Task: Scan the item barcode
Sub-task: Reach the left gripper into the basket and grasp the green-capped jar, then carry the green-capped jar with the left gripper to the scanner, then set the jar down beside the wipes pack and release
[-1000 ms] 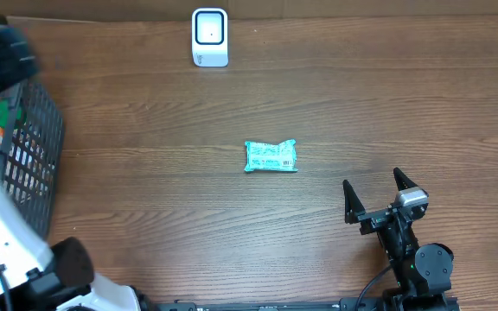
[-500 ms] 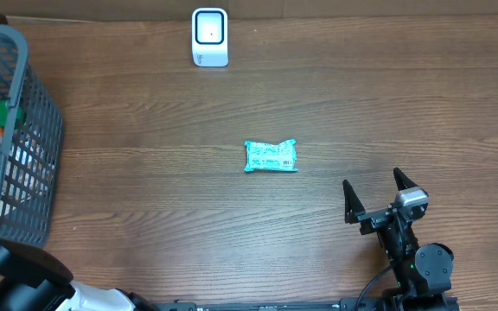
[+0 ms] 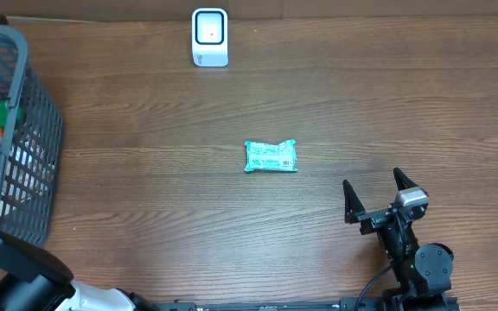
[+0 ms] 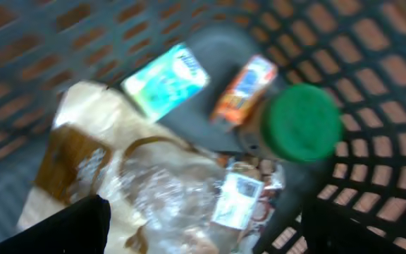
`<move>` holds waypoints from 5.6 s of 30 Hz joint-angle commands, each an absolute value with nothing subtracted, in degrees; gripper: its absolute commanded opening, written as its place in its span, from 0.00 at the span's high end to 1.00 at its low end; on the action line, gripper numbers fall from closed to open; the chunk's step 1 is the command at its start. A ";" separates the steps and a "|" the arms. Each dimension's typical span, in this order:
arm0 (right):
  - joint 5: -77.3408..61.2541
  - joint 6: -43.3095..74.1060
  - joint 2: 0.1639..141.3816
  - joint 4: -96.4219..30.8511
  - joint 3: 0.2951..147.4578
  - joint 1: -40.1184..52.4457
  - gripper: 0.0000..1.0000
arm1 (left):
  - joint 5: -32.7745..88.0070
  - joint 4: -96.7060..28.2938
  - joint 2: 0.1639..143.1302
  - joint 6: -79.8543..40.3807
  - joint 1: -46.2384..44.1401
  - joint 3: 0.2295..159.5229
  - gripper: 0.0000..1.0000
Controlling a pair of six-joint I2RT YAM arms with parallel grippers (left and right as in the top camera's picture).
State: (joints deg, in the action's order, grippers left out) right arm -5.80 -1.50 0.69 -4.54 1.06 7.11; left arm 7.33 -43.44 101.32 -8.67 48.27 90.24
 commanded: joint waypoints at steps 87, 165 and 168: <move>-6.04 -1.54 0.16 -4.23 0.45 7.05 0.00 | 20.38 -83.92 92.79 3.36 17.72 133.51 0.60; -6.04 -1.56 0.27 -4.23 0.47 7.05 0.00 | 7.99 -83.64 136.16 -10.24 -25.04 122.34 0.17; -6.04 -1.56 0.27 -4.25 0.45 7.05 0.00 | 7.97 -85.12 135.94 -9.21 -24.99 124.22 0.15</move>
State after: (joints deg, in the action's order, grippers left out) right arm -5.80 -1.48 0.69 -4.51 1.06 7.11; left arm 6.07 -84.23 136.27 -10.48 -24.77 121.86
